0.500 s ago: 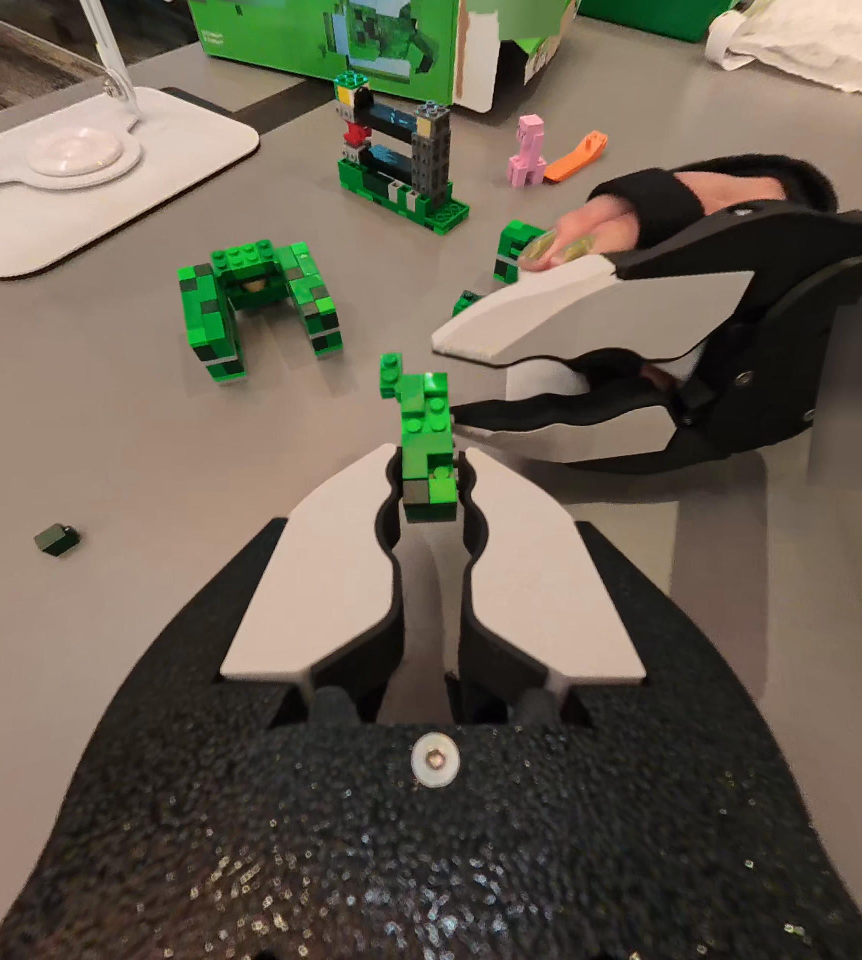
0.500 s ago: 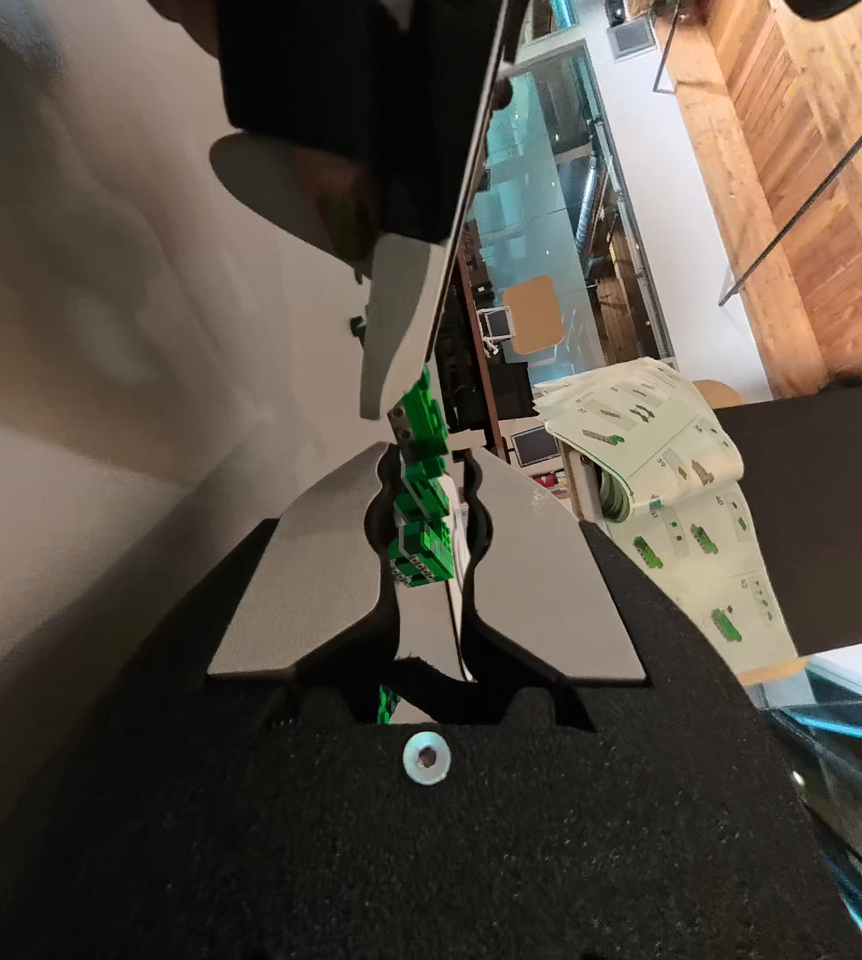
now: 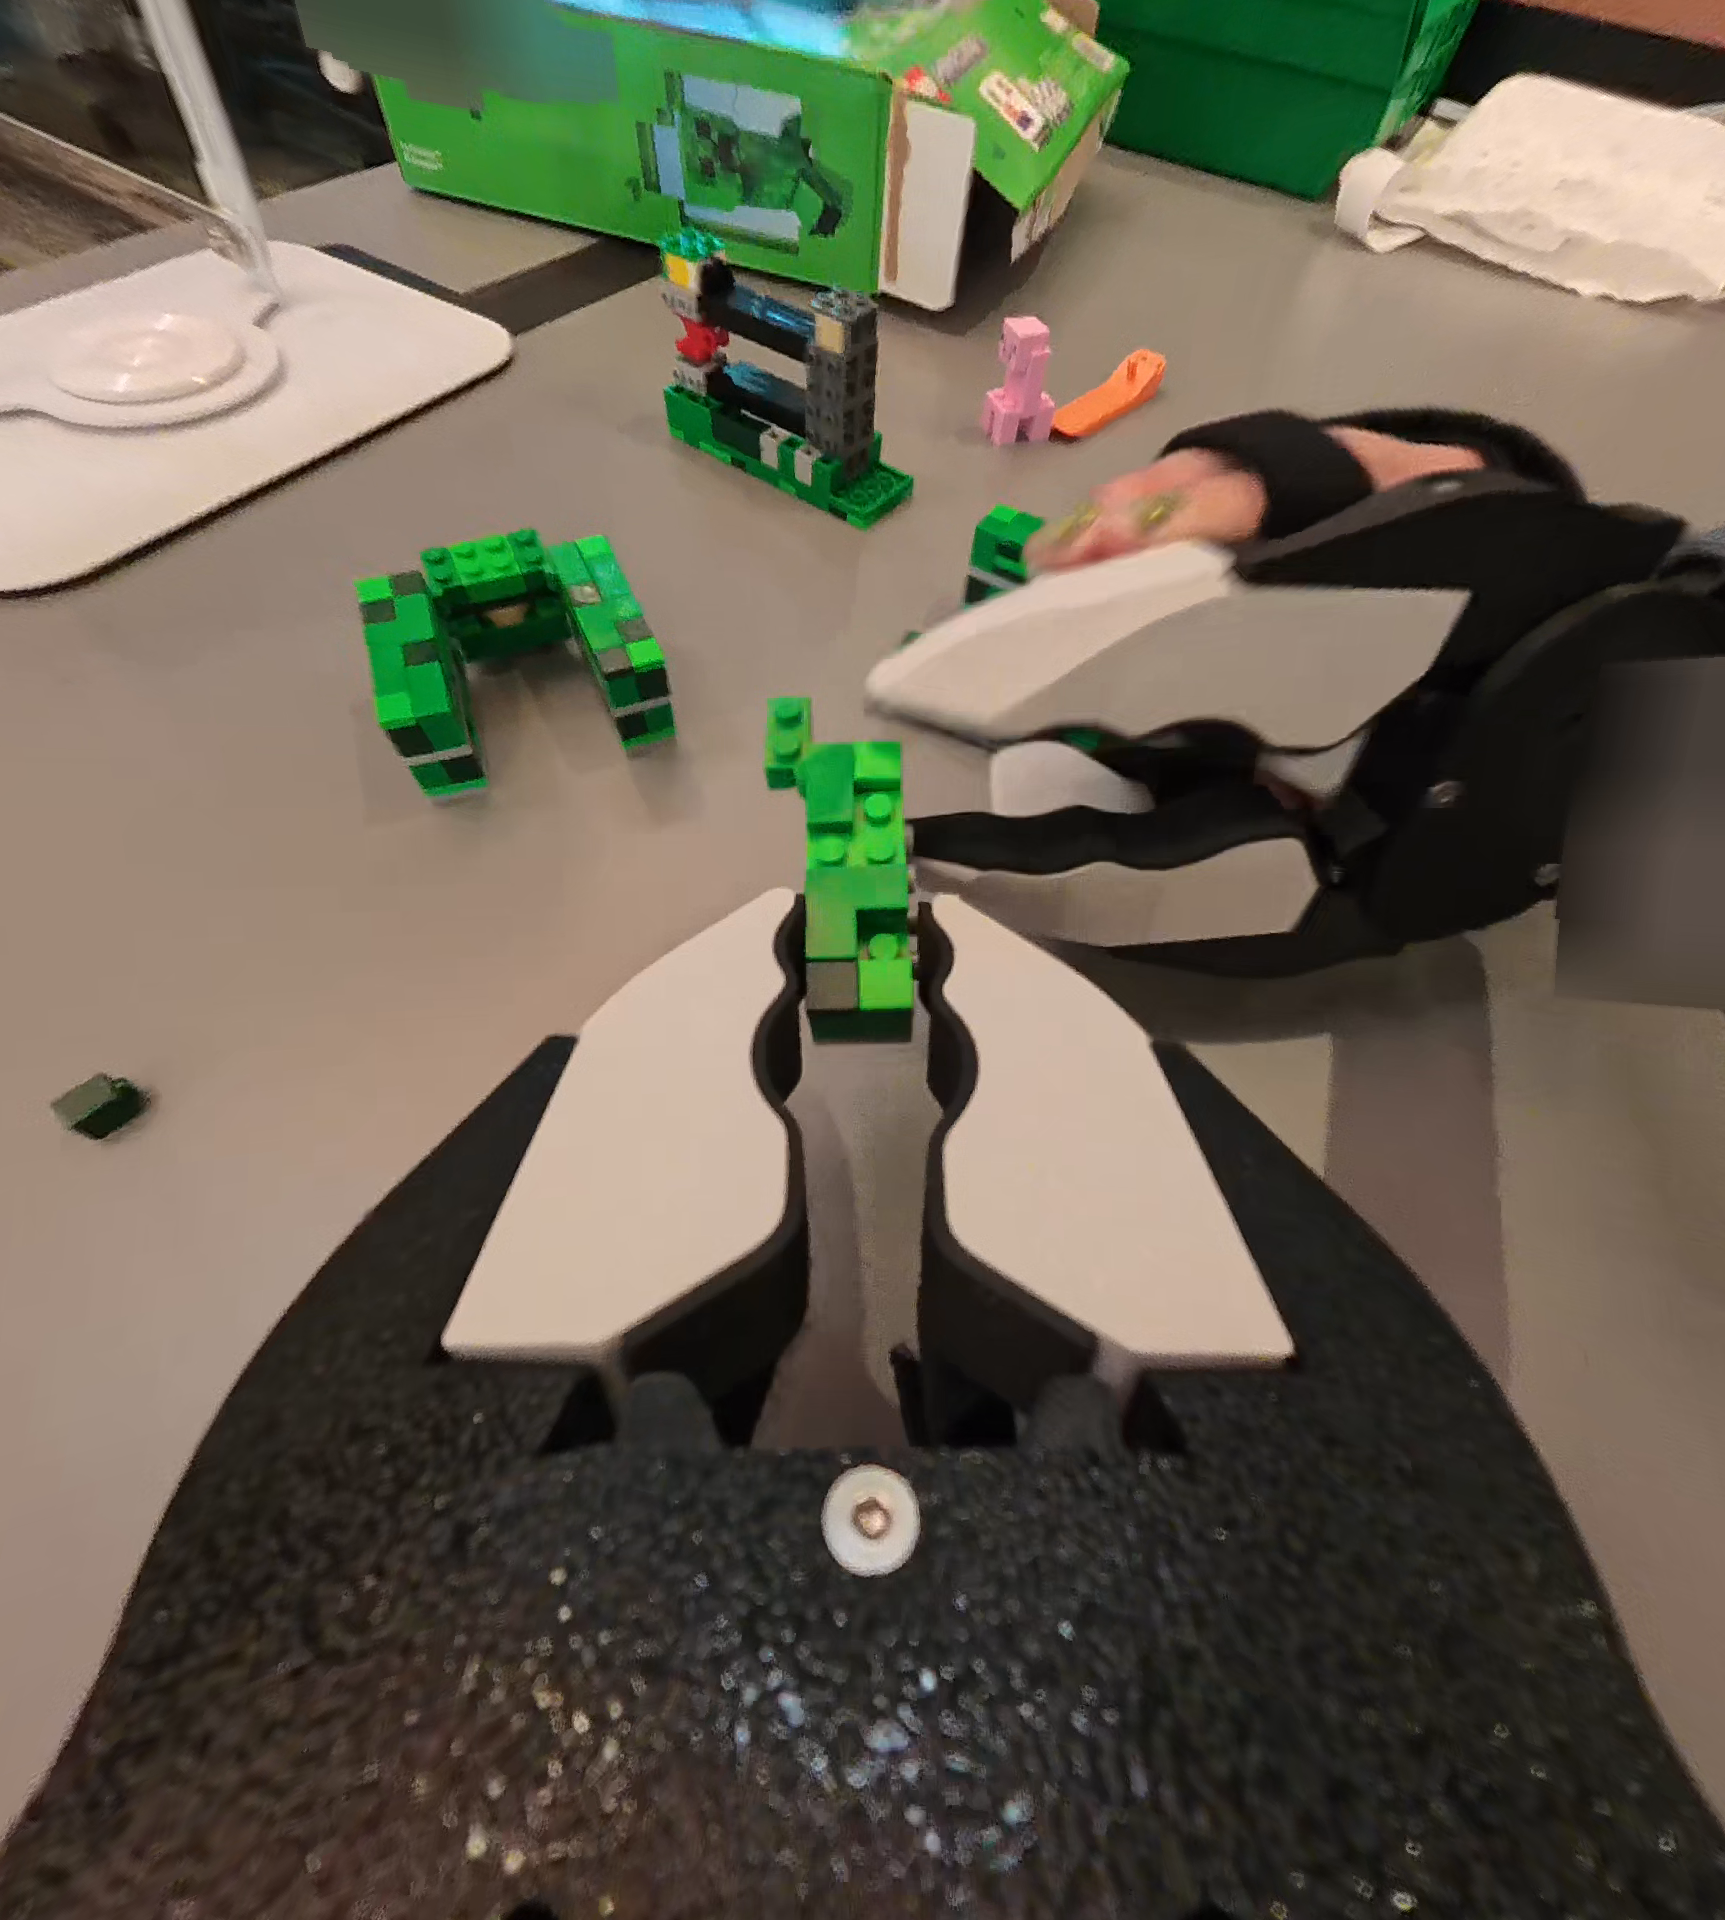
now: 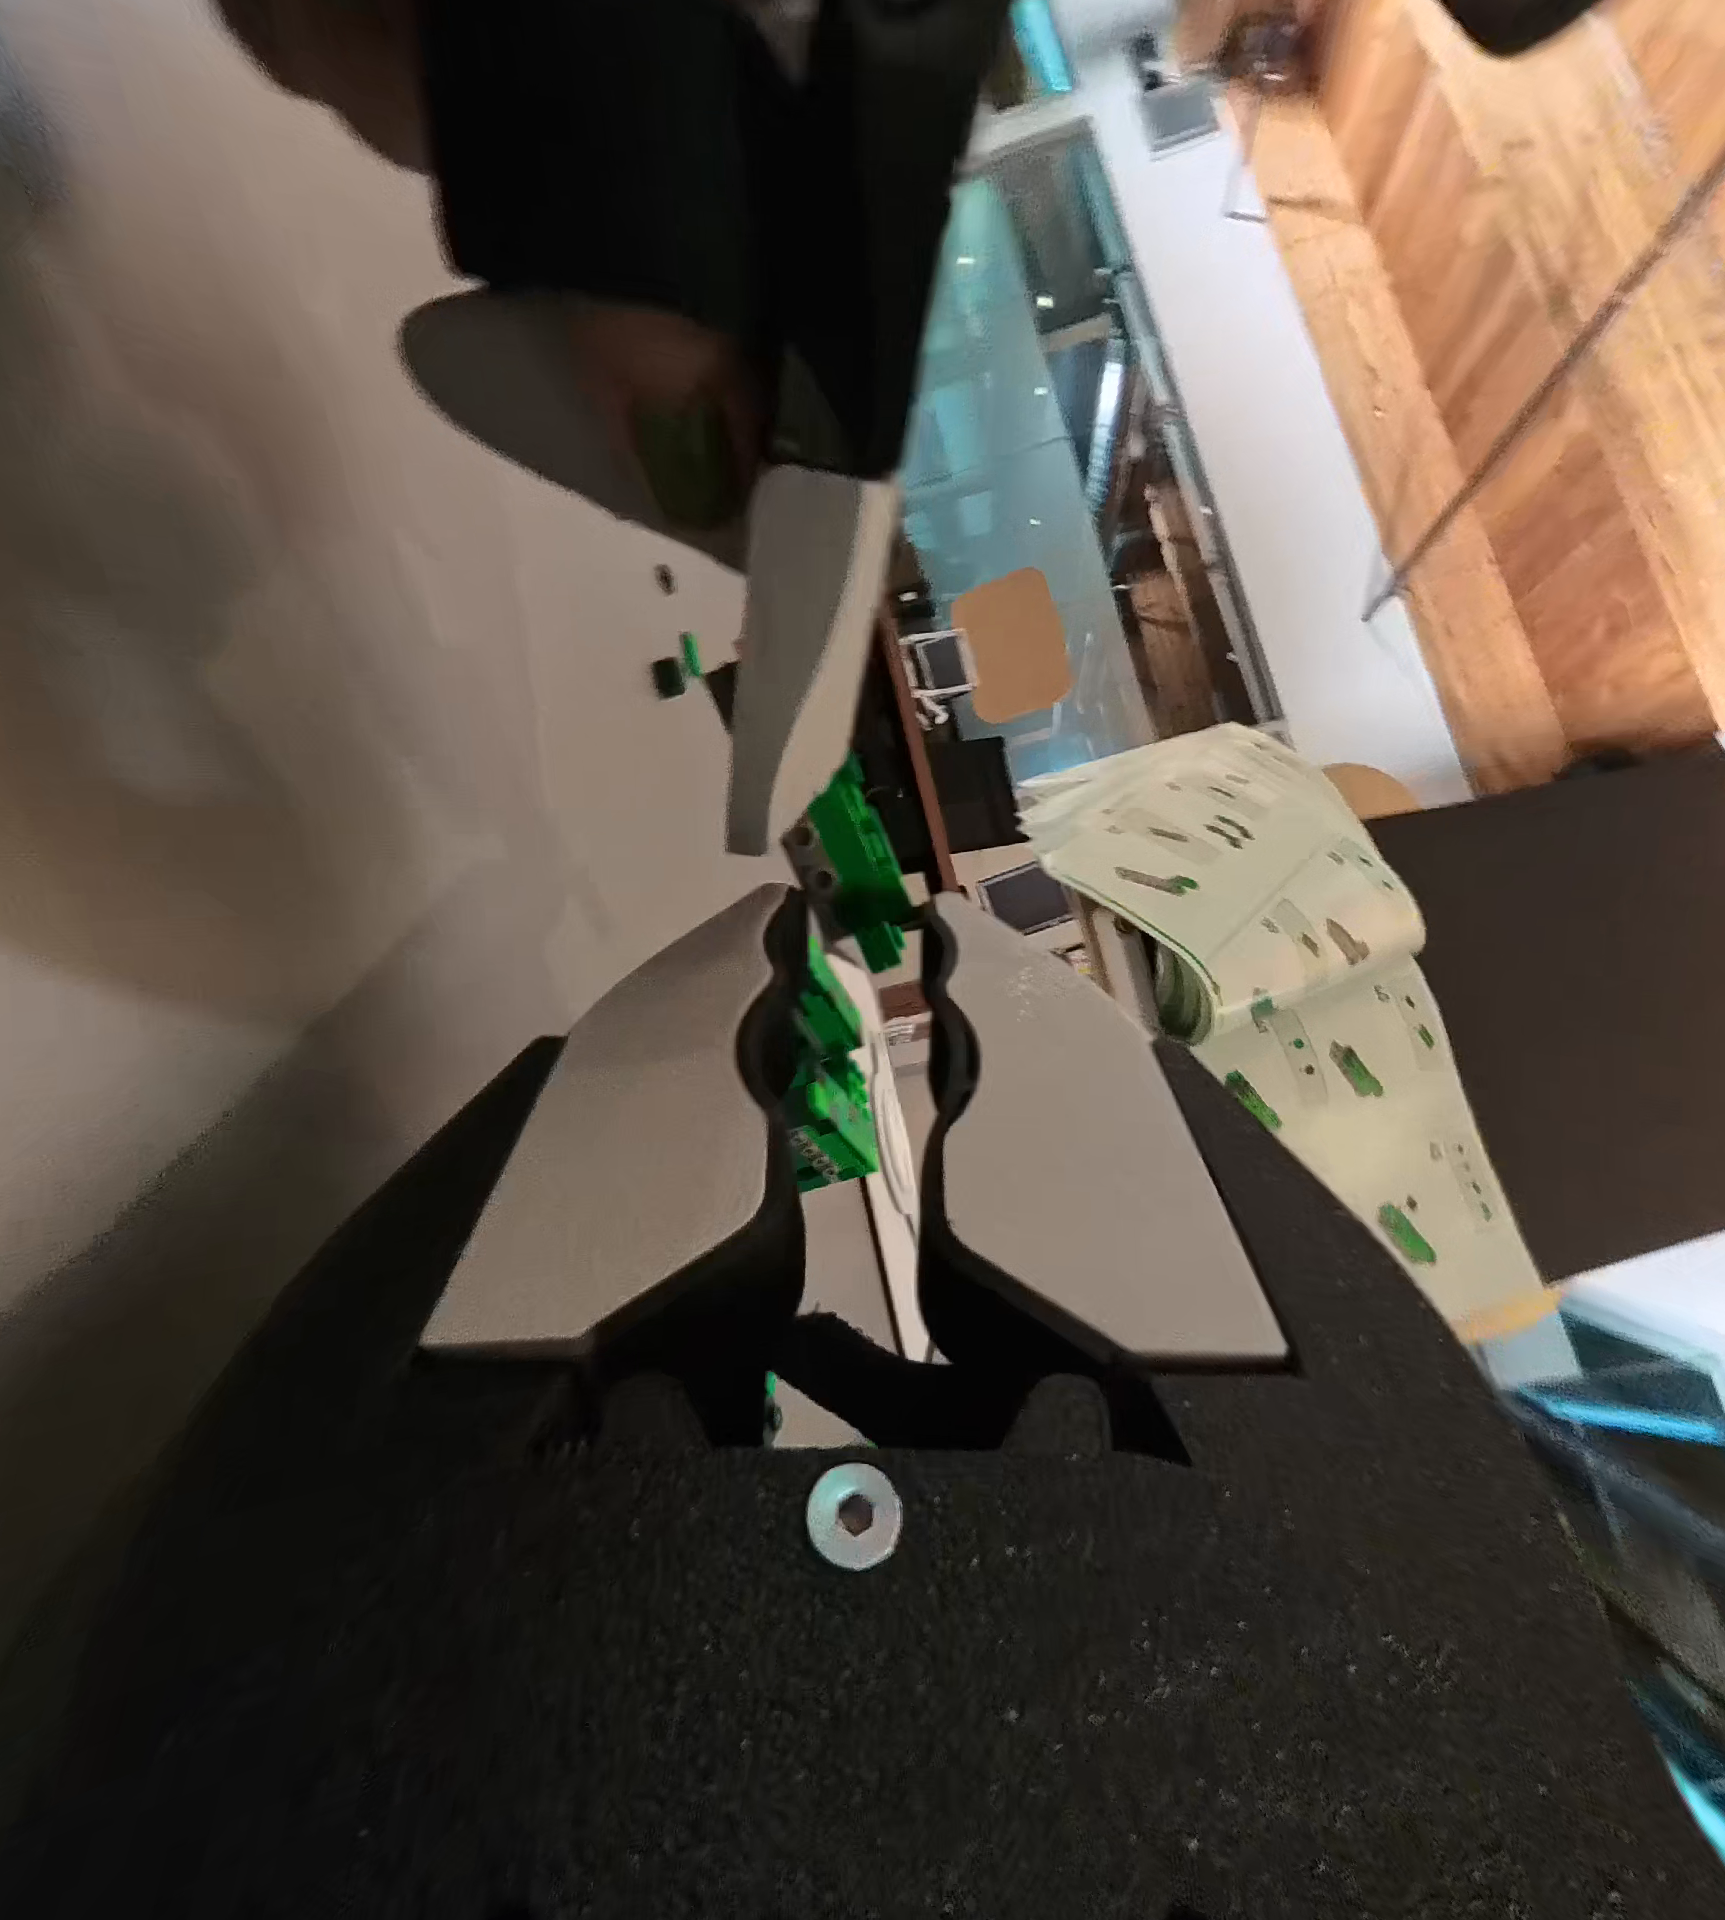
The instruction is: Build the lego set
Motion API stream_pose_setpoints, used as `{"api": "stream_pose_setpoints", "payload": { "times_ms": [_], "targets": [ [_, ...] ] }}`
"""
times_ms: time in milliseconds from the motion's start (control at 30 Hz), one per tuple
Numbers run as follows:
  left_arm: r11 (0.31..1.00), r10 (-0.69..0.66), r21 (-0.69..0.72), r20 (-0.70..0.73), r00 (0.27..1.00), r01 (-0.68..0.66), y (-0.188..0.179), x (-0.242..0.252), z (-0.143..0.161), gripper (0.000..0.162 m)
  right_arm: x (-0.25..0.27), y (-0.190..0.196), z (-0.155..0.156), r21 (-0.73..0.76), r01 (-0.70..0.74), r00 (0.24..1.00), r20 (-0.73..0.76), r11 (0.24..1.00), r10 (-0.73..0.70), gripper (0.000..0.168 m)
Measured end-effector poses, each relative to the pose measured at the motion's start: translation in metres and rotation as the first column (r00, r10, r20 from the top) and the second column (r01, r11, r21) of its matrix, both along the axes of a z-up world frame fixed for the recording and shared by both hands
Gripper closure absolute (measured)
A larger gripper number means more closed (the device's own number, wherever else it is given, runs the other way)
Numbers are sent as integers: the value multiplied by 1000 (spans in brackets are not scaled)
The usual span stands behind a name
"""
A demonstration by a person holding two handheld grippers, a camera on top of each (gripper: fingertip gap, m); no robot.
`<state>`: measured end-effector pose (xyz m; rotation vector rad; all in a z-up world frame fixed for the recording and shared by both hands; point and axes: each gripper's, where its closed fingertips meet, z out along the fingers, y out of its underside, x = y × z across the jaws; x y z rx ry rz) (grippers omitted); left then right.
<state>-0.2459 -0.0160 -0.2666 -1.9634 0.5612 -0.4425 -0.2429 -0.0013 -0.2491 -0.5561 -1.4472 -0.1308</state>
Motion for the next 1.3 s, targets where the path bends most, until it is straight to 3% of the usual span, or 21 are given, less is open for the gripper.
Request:
{"api": "stream_pose_setpoints", "payload": {
  "times_ms": [100, 233, 300, 367, 467, 567, 700, 933, 1300],
  "targets": [
    [994, 101, 41, -65, 993, -99, 6, -22, 0, 143, 1, 0, 4, -82, -16, 999, -35, 997, 14, 132],
    [961, 255, 148, -143, 956, -234, 13, -56, 5, 143, 3, -8, 12, -240, -82, 992, -109, 967, 57, 140],
    [920, 341, 262, -165, 926, -292, 14, -71, 16, 143, 0, -24, 18, -449, -160, 981, -175, 879, 88, 143],
    [885, 397, 334, -183, 899, -323, 13, -81, 23, 143, -4, -45, 26, -620, -269, 957, -259, 737, 132, 144],
    [857, 445, 374, -194, 874, -353, 11, -91, 27, 143, -7, -60, 26, -705, -338, 937, -311, 623, 156, 144],
    [858, 454, 350, -172, 874, -377, 12, -97, 23, 143, -5, -54, 24, -700, -342, 935, -322, 627, 150, 147],
    [854, 465, 322, -125, 876, -408, 12, -104, 19, 143, 0, -38, 25, -632, -306, 938, -328, 712, 112, 160],
    [835, 501, 314, -94, 860, -452, 11, -116, 18, 143, 4, -37, 30, -626, -337, 922, -371, 704, 112, 168],
    [666, 715, 379, -79, 694, -643, -15, -188, 28, 143, 5, -33, 31, -660, -360, 913, -393, 660, 105, 168]
  ]
}}
